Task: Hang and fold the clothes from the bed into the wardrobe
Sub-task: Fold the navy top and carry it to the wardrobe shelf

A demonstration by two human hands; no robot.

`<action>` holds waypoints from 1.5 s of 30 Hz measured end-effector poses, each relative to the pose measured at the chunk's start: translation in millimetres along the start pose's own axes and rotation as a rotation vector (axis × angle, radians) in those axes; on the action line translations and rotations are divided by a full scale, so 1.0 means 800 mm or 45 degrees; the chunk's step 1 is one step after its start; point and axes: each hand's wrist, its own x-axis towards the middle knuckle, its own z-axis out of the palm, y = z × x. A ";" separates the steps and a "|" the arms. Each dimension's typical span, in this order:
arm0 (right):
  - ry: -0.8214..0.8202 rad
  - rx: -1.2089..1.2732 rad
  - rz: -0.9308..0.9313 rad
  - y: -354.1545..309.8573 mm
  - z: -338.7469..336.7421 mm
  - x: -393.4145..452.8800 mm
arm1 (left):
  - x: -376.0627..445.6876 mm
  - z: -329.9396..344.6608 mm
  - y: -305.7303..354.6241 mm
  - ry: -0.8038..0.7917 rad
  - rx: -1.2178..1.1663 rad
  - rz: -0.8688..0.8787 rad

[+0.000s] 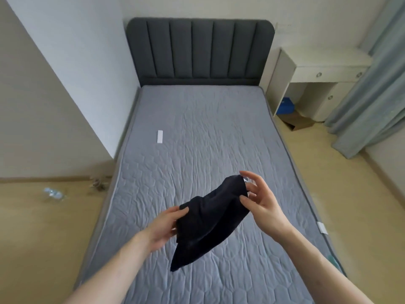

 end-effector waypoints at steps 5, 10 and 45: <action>0.003 -0.054 0.085 -0.011 0.009 -0.026 | -0.047 -0.020 0.047 0.192 -0.077 0.357; -0.093 -0.190 0.445 -0.001 0.011 -0.053 | -0.098 -0.023 0.083 0.057 0.226 0.610; -0.367 0.088 -0.012 -0.110 0.140 -0.004 | -0.112 -0.092 0.071 0.164 1.172 0.643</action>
